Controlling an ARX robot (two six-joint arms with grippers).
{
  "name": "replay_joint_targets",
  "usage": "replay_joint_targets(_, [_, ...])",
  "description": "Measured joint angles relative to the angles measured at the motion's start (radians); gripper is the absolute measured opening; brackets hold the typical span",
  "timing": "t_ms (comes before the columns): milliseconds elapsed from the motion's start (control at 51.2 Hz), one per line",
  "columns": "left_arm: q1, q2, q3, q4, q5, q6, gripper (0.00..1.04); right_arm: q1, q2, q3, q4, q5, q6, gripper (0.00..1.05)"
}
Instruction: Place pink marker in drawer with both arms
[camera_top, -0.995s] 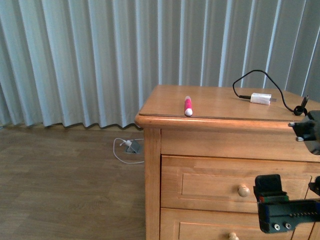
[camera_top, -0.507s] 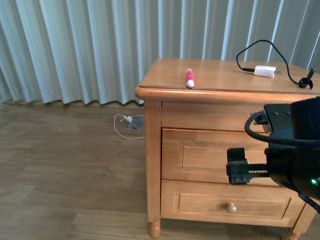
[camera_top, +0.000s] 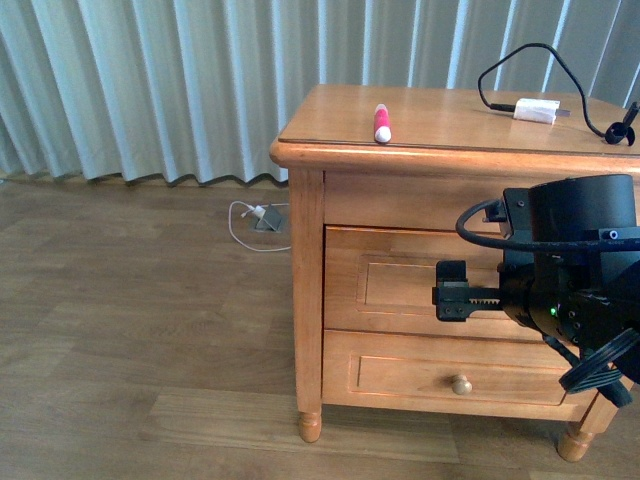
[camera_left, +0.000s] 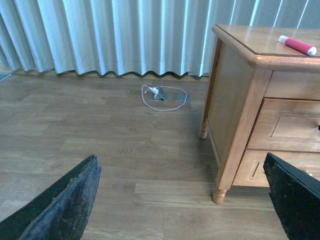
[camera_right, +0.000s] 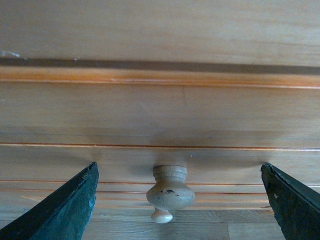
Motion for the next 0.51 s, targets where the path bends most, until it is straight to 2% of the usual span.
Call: replay_joint_targets(507, [0.0, 0.0, 0.0, 0.0, 0.0, 0.0, 0.99, 0.006, 0.051, 0.03, 0.006, 0.024, 0.016, 0.96])
